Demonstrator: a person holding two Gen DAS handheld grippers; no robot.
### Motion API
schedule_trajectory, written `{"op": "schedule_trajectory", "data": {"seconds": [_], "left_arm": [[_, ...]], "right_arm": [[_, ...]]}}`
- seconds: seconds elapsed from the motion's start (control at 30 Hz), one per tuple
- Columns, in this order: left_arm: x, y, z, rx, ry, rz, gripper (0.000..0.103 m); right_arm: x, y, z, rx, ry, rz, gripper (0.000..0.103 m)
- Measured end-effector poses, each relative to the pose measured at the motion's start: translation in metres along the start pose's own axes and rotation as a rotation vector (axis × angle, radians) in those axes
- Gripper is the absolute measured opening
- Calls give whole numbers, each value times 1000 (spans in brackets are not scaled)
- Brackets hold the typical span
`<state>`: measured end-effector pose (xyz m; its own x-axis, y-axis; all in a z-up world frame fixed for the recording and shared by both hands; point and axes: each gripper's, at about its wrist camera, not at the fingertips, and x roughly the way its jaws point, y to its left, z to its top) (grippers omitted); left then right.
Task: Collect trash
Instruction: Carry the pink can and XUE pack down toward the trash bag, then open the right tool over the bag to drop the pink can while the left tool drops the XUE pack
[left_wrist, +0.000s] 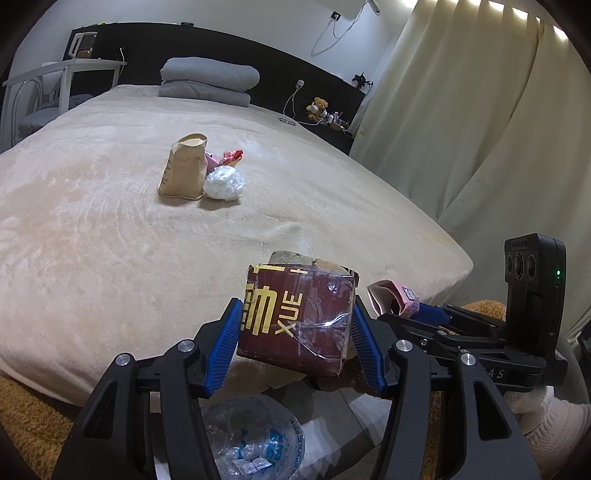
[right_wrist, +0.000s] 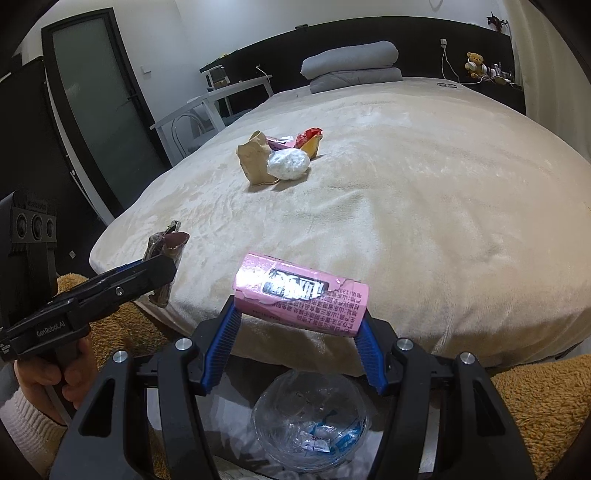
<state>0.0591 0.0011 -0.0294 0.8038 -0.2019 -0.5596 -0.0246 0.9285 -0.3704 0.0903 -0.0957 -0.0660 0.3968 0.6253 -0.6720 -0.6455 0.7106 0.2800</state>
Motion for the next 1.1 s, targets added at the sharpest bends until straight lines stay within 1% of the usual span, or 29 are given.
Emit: {"op": "schedule_trajectory", "data": {"seconds": [0.1, 0.17, 0.27, 0.4, 0.57, 0.63, 0.8, 1.1], "left_arm": [[2, 0, -8, -15, 24, 5, 56], [1, 2, -13, -33, 27, 24, 56], [-4, 1, -22, -44, 35, 33, 56], [-3, 3, -34, -71, 68, 33, 56], [7, 7, -50, -111, 151, 45, 56], [14, 8, -57, -114, 202, 56, 56], [30, 14, -71, -143, 295, 74, 56], [51, 31, -88, -212, 425, 110, 56]], "right_arm": [[1, 1, -4, -4, 14, 6, 60], [3, 1, -6, -1, 27, 11, 60], [6, -1, -11, 7, 54, 20, 60], [11, -2, -18, 12, 92, 26, 60], [20, -4, -29, 29, 155, 33, 60], [23, -5, -32, 45, 179, 38, 60], [39, -13, -41, 118, 269, 66, 60], [70, -28, -57, 228, 434, 42, 60]]}}
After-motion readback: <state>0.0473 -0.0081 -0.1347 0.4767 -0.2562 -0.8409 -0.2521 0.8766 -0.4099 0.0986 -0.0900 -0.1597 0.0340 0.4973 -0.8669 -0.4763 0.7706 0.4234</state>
